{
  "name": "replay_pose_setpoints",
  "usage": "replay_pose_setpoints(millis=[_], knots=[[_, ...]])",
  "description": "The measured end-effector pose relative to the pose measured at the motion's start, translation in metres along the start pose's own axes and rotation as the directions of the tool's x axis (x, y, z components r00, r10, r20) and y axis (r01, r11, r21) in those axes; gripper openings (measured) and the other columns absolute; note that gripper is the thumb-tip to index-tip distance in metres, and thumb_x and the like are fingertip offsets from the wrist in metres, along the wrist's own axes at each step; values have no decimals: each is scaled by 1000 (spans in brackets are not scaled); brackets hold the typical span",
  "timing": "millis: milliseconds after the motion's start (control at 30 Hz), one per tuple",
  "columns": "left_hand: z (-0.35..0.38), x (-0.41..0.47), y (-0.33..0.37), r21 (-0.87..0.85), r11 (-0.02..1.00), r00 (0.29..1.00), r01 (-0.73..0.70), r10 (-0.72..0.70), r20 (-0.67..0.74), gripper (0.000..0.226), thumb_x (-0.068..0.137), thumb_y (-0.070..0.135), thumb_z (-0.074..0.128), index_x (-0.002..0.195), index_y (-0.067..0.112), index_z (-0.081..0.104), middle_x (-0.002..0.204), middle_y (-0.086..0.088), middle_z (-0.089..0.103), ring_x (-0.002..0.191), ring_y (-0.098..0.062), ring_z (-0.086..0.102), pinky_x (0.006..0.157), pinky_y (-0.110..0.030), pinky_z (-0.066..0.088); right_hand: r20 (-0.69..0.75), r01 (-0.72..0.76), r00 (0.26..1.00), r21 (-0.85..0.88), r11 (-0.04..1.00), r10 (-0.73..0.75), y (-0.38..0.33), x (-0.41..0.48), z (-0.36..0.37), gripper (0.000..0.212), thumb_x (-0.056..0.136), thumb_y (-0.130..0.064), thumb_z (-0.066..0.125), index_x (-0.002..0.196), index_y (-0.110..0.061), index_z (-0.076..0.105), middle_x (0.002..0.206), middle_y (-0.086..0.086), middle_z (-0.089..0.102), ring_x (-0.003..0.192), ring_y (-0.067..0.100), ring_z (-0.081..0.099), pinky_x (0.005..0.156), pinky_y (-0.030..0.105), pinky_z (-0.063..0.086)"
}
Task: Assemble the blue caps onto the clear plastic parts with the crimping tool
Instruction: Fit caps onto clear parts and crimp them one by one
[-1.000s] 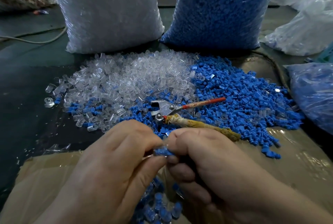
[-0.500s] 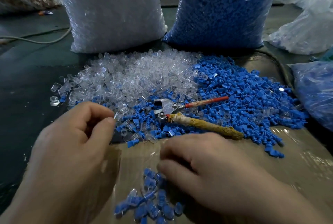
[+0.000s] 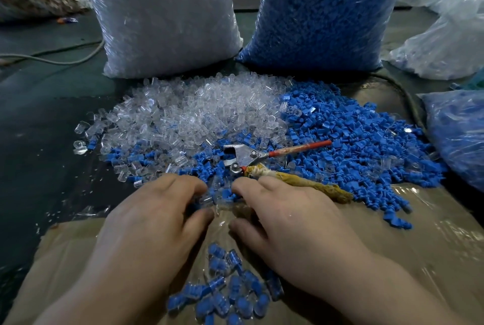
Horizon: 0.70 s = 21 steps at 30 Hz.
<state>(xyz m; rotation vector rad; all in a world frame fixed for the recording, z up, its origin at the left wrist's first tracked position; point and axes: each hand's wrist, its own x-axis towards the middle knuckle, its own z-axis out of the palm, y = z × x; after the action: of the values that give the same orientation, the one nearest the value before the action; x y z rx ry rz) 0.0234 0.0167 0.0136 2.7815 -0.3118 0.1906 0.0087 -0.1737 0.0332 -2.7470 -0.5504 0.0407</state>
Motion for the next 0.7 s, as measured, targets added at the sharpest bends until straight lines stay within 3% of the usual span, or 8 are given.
replay_pose_setpoints(millis=[167,267,367,433,600,700], knots=[[2,-1,8,-84,991,994,-107,108,8,13,87,43,61,97,38,69,87,21,60,79,-7,61,66,-33,54,-3,44,999,-122,992,-44,-1,9,10,36,96,-58,28,124,-37,36,91,-6,41,67,22,46,53,35,42],[5,-1,8,-132,982,991,-131,130,-15,18,81,44,59,95,38,69,83,20,60,77,-6,61,65,-35,55,4,33,999,-107,994,-33,1,9,9,32,98,-55,28,120,-36,41,93,-7,43,70,20,49,55,36,44],[10,-1,7,-162,979,991,-127,117,-72,5,89,37,66,93,37,69,83,19,61,76,-6,62,65,-36,56,-32,29,999,-74,997,-31,2,8,9,22,99,-50,33,111,-33,43,92,-7,44,72,19,50,58,38,47],[12,0,4,-184,978,992,-94,78,-95,8,87,32,72,93,37,69,86,20,62,77,-4,62,67,-31,54,-54,16,998,-44,999,-18,3,7,11,20,97,-48,34,107,-34,44,92,-9,46,73,18,51,61,39,48],[14,2,-1,-285,957,994,-60,30,-107,15,83,30,73,94,40,68,88,25,61,88,4,59,71,-11,41,-161,-84,980,193,978,116,10,6,10,17,92,-50,43,102,-38,49,95,-18,53,82,3,52,73,33,48],[15,1,0,-357,932,992,-57,12,-126,18,81,27,75,92,41,70,90,26,63,92,8,60,72,-4,43,-164,-136,957,469,873,238,14,5,9,14,88,-49,53,100,-42,55,86,-18,60,80,0,56,66,26,48]])
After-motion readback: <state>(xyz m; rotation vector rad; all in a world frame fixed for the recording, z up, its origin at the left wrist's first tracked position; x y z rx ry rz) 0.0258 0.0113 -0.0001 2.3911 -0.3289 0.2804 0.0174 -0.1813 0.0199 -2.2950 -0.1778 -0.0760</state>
